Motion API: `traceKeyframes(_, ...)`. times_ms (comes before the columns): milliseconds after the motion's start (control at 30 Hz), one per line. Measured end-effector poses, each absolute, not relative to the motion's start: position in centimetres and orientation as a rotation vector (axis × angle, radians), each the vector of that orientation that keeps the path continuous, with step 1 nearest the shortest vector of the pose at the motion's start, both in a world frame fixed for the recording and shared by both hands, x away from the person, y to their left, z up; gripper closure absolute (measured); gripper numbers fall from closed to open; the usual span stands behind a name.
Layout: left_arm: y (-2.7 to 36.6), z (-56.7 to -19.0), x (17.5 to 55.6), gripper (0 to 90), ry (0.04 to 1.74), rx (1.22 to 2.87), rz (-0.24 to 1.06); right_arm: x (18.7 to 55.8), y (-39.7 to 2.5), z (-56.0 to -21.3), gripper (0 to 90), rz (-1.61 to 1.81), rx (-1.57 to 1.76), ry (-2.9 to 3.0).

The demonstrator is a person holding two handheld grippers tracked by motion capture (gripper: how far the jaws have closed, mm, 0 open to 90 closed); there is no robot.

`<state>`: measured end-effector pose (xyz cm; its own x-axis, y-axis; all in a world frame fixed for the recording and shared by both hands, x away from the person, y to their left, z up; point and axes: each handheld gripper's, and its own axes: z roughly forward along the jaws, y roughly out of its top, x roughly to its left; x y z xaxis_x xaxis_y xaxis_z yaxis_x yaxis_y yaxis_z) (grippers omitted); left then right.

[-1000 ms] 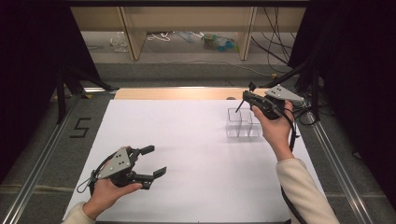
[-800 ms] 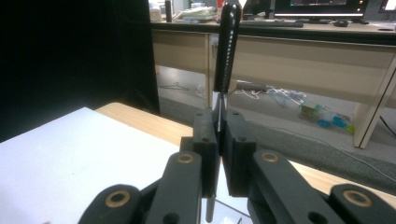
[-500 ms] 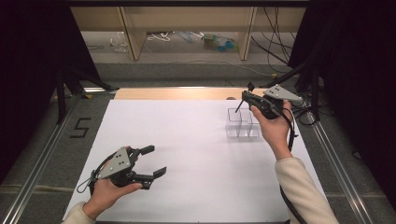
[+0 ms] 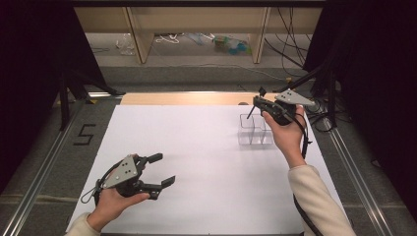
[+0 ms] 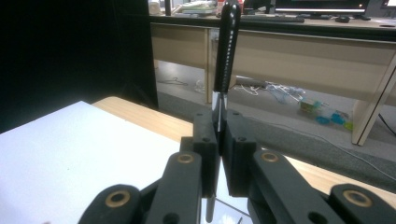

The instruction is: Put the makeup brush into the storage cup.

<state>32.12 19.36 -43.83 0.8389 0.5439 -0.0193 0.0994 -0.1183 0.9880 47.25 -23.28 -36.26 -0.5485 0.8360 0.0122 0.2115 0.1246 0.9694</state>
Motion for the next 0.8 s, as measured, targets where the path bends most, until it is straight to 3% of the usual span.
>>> traceKeyframes(800,19.35,-43.86,32.13,16.7,0.507,1.668,0.405,47.74,-22.93,-37.02,85.6,1.425,1.011,1.866)
